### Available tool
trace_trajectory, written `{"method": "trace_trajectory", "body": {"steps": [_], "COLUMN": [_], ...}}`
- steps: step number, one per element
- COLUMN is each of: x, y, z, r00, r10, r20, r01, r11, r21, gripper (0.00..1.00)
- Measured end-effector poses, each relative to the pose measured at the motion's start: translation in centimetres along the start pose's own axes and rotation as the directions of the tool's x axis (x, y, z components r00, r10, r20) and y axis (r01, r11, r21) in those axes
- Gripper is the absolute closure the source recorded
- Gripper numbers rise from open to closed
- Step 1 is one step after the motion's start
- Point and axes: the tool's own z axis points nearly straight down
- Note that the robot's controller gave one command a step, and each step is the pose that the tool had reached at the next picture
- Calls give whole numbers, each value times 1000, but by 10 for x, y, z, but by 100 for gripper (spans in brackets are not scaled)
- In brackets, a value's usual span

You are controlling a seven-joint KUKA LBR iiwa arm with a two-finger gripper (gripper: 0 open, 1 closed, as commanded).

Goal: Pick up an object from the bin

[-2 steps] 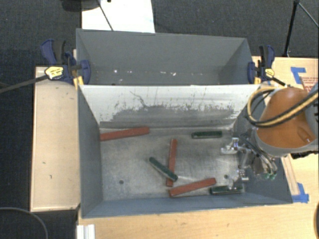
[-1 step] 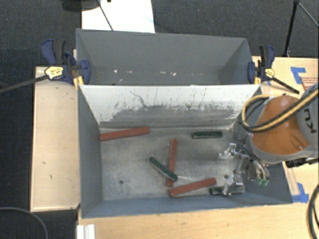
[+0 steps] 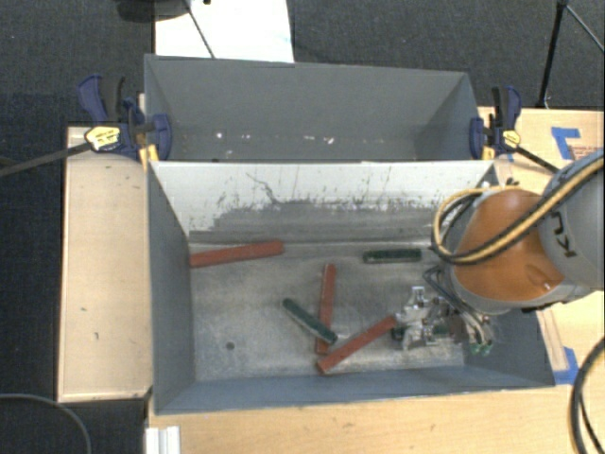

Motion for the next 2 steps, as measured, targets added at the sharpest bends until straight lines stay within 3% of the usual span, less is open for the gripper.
{"method": "trace_trajectory", "body": {"steps": [1, 2], "x": [0, -10], "y": [0, 14], "z": [0, -165], "r00": [1000, 1000], "r10": [-2, -21], "r20": [0, -12], "r01": [2, 21], "r11": [1000, 1000], "r21": [0, -2], "gripper": [100, 100]}}
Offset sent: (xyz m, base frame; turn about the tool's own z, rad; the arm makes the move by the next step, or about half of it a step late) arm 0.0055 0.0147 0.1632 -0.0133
